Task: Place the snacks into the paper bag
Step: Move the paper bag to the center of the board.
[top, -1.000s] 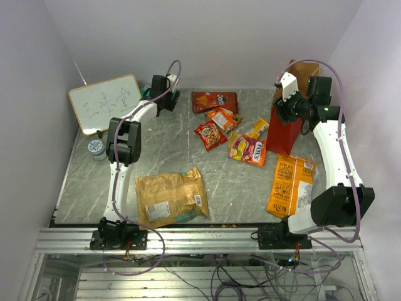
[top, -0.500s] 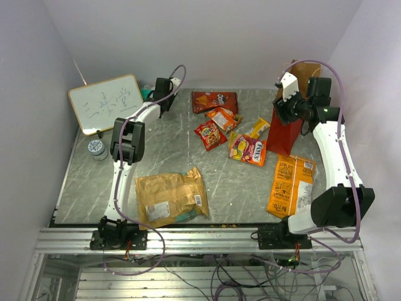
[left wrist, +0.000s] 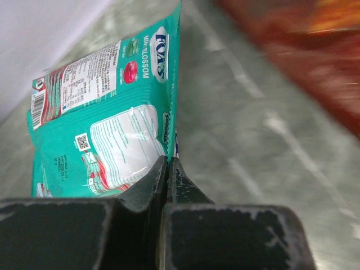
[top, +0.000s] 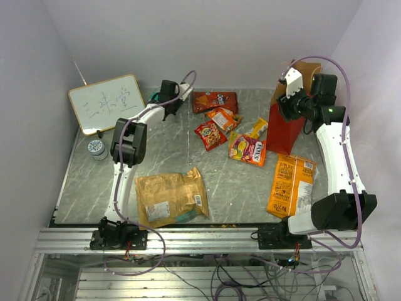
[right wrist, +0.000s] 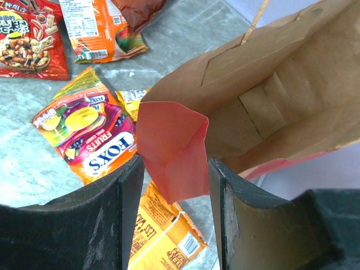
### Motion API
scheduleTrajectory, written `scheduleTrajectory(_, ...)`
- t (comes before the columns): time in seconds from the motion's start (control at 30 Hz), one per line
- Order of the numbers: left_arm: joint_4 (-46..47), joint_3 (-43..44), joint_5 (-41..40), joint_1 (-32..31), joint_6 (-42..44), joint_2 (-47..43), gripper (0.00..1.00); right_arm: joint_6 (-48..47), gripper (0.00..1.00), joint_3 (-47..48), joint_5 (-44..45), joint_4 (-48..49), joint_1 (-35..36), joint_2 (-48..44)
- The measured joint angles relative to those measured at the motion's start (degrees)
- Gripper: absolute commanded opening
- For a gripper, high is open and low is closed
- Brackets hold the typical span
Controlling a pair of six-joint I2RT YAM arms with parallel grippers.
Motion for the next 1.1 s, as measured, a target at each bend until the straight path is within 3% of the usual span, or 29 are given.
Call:
scheduleTrajectory(0.4, -5.51, -8.63, 9.16, -13.86, -3.45, -7.63, 0.07, -0.13, 0.45, 0.17, 0.46, -1.86, 0.00, -0.17)
scheduleTrajectory(0.6, -6.12, -9.05, 9.79, -17.55, -5.01, -8.24, 0.36, -0.68, 0.55, 0.20, 3.43, -3.17, 0.00, -0.17)
scheduleTrajectory(0.8, -6.93, -8.85, 8.68, -17.46, -5.62, -9.49, 0.55, -1.01, 0.64, 1.55, 6.38, -4.63, 0.00, -0.17)
scheduleTrajectory(0.97, -8.20, -9.20, 6.80, -17.22, -5.66, -16.15, 0.65, 3.15, 0.61, 4.24, 6.45, -3.10, 0.00, -0.17)
scheduleTrajectory(1.1, -7.87, -10.91, 5.35, -17.20, -5.62, -24.35, 0.68, 8.59, 0.57, 7.15, 7.50, -0.15, 0.00, 1.97)
